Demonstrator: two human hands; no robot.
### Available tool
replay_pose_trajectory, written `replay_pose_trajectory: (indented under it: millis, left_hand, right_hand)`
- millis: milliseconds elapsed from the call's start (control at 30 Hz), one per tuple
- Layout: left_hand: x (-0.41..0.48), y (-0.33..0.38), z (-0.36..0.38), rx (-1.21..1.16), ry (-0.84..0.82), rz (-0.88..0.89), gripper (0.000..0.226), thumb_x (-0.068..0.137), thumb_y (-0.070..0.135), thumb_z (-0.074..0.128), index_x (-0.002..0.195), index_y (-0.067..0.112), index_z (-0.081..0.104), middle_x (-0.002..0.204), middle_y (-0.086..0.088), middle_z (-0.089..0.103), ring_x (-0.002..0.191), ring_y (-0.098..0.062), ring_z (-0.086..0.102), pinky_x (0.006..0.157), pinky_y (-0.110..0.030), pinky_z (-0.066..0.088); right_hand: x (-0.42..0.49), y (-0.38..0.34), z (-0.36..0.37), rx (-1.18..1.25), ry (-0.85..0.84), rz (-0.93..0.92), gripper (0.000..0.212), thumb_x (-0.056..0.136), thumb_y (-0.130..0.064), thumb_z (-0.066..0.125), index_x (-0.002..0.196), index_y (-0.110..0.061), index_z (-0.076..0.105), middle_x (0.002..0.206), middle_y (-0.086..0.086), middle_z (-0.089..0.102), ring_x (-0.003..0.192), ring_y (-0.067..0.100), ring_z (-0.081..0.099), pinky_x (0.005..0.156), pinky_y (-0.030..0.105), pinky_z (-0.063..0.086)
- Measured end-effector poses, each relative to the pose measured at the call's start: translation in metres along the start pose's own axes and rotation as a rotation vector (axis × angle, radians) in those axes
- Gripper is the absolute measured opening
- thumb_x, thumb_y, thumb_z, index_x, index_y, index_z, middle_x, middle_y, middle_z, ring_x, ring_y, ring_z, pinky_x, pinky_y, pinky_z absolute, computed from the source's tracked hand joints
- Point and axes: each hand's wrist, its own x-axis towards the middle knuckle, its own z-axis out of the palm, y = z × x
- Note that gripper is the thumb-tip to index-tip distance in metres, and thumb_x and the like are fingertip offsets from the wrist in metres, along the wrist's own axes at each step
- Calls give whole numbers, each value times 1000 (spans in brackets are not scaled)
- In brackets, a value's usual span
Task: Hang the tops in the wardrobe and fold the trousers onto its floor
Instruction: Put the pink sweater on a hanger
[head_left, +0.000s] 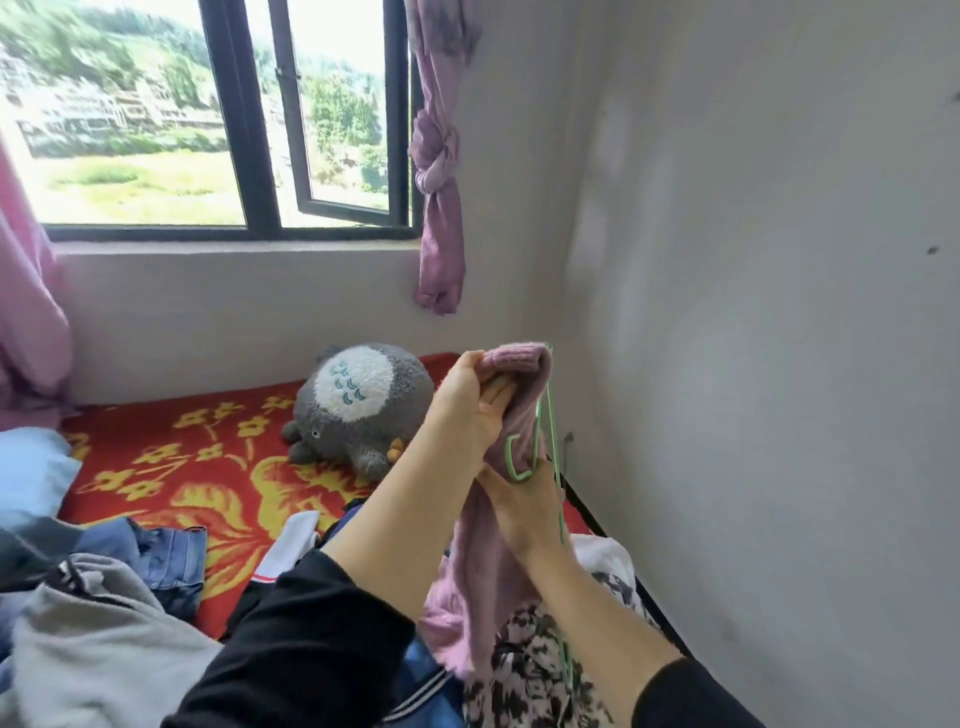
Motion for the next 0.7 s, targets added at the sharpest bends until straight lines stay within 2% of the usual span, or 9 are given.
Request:
replay_pose_trajectory:
  millis: [100,133,200,267,367,467,600,667,700]
  left_hand:
    - [-23,38,23,22,-68,96,18,96,9,48,83,2,58,79,-15,64,100,-29,62,86,-35,50]
    - [-33,51,30,49,-100,132,16,96,11,50,84,3,58,77,-15,65,94,-27,66,82,-34,52]
    - [-50,77,38,139,-146,210,16,96,15,53,86,5,60,68,-12,69,74,-22,69,68,-30,58]
    - [-63,103,38,193,-128,289,19,96,16,53,82,5,60,60,-10,69,64,-20,68,59,-28,58]
    - [-72,140,21,181,-48,376,19,95,16,55,80,5,61,64,-10,70,70,-23,68,63,-32,59]
    - [-73,162,1,319,3,502,14,92,19,58,85,9,65,75,-8,72,71,-20,72,64,-32,60]
    - [-58,164,-37,540,461,750,14,79,29,66,82,15,63,72,-1,66,70,-22,68,66,-38,60]
    - [-49,157,-66,606,687,773,25,79,25,64,99,16,52,76,1,54,67,-20,57,66,-35,55]
    - [-45,151,-81,599,701,742,31,83,19,60,110,18,44,80,1,50,67,-18,54,66,-35,53]
  right_hand:
    - [15,-34,8,50,-11,-53,73,61,-48,81,122,-17,56,104,-7,69,96,11,66,84,26,53]
    - [22,-39,10,23,3,-91,59,66,-44,81,115,-17,60,99,-5,70,91,15,66,81,27,53]
    - [32,-52,8,17,14,-198,16,77,-30,77,81,-25,63,70,-12,65,67,9,60,63,19,47]
    - [46,-63,0,117,-53,-217,28,80,-12,73,60,-24,57,54,-14,54,53,3,47,56,24,40]
    - [67,-88,-20,265,-106,-84,27,75,-7,66,51,-20,63,54,-5,53,56,7,47,56,29,37]
    - [83,-121,-29,366,-144,-50,3,64,-13,60,61,-12,59,68,7,50,70,19,46,64,36,38]
    - [88,-145,-12,446,-360,85,31,57,-18,52,84,-5,63,82,13,58,80,26,54,80,42,48]
    - [86,-142,0,413,-424,119,45,61,-18,50,101,-2,64,92,16,57,87,27,52,84,42,45]
    - [84,-136,6,381,-440,139,48,64,-18,48,106,-1,64,95,18,57,89,29,51,85,42,44]
